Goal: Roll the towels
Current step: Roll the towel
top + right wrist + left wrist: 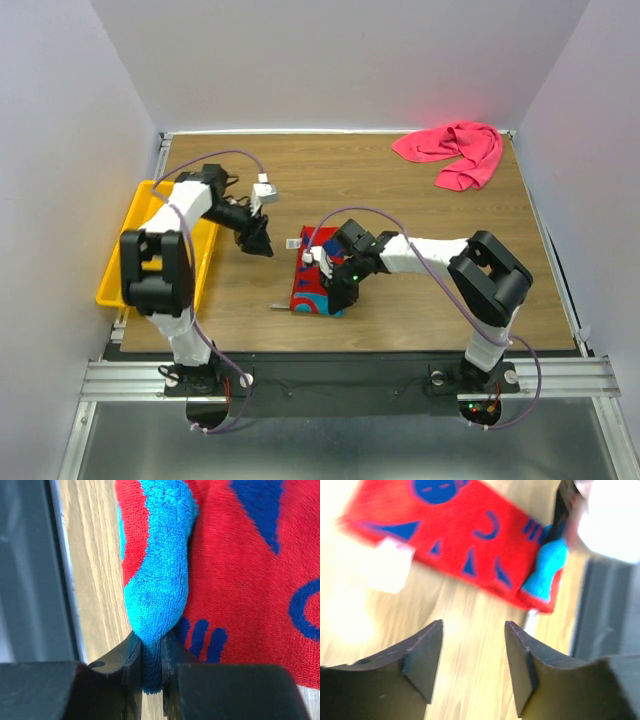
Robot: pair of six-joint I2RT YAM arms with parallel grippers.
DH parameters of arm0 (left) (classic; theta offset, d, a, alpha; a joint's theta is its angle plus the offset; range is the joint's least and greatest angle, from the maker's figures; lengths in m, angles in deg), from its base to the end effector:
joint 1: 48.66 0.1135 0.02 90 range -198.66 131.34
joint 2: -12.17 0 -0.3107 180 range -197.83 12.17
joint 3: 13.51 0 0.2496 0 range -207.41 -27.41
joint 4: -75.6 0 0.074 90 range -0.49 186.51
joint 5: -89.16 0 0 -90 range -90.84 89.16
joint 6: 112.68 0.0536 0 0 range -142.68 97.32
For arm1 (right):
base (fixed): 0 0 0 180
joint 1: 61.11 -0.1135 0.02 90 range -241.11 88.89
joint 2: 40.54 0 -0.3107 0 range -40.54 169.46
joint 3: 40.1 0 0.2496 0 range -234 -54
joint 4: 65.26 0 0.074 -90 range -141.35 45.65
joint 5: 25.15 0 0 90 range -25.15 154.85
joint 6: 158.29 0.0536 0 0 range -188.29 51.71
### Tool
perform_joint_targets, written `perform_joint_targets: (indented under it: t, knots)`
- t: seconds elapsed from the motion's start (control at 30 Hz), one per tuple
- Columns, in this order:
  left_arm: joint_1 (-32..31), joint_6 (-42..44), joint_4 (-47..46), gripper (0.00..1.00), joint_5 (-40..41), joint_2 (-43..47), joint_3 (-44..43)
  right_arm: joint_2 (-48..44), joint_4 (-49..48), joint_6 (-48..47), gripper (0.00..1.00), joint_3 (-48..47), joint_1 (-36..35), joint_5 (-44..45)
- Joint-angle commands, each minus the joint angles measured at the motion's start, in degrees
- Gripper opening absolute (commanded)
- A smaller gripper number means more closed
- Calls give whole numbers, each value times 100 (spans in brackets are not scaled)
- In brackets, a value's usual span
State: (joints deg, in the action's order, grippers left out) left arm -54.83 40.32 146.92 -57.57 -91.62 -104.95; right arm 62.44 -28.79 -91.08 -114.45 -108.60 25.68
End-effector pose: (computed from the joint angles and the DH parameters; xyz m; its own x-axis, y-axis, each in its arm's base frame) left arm 0.3424 -0.0821 0.2591 -0.3144 0.5256 -0.7905 0.9488 0.1479 -0.2790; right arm 0.2166 0.2864 0.1919 -0.2741 -0.7434 -0.6101 -0.9300 0.0432 0.3651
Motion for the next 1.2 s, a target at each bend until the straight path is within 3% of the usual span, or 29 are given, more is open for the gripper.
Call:
perform_joint_targets:
  t: [0.0,0.13,0.23,0.37,0.5,0.73,0.9,1.0,1.13,1.17]
  knots:
    - [257,-85,-823,65,223,1288,1026,458,634,318,0,-441,336,-994]
    - [100,-482,-2258,74,1021,3113,2291,976,1082,380,1,-907,476,-1556]
    - [-348,-596,-3216,78,1767,3925,3225,1398,1276,442,1,-1215,573,-1908]
    - [-1586,-833,-4218,80,2771,4945,4228,1952,1819,363,0,-1671,714,-2348]
    - [-3000,-1044,-5009,81,3589,4983,4765,2367,2304,231,1,-2067,819,-2621]
    - [-4065,-1211,-5836,82,4126,4473,5055,2710,2586,292,1,-2410,916,-2841]
    - [-4366,-1045,-5987,82,4302,4113,5117,2780,2683,284,2,-2507,934,-2920]
    - [-4392,-1018,-5978,76,4407,3735,5091,2780,2727,257,4,-2507,960,-2955]
    - [-4384,-1114,-5750,53,4478,3260,4915,2736,2753,240,9,-2446,1039,-2973]
    - [-4384,-1184,-5750,40,4469,3173,4889,2710,2762,240,13,-2428,1109,-2955]
